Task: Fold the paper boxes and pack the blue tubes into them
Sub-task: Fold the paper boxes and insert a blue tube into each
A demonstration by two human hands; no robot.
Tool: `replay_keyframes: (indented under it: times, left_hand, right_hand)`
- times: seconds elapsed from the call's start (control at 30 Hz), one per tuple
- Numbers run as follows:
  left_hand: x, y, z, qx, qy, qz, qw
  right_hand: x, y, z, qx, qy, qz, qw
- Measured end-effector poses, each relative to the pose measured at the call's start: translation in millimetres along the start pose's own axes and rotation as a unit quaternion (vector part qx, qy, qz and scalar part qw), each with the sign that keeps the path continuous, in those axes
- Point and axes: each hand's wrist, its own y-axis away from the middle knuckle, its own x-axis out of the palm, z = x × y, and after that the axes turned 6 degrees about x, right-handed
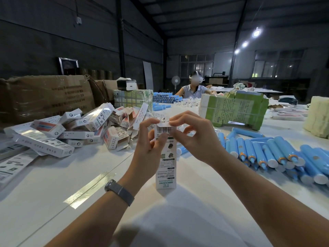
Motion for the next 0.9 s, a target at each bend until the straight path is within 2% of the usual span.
replay_keyframes:
  times: [0.43,0.7,0.9]
  left_hand:
    - [2,-3,-5,-0.037,0.021,-0.014,0.999]
    - [0,-2,-9,-0.02,0.038,-0.008,0.999]
    - [4,-4,-9,0.034,-0.015,-0.032,0.999]
  right_hand:
    - [7,-3,8,0.075,-0.039,0.004,0.996]
    - [4,-8,12,0.101,-0.062,0.016,0.993]
    - [4,-9,18,0.081,-0.039,0.022,0.996]
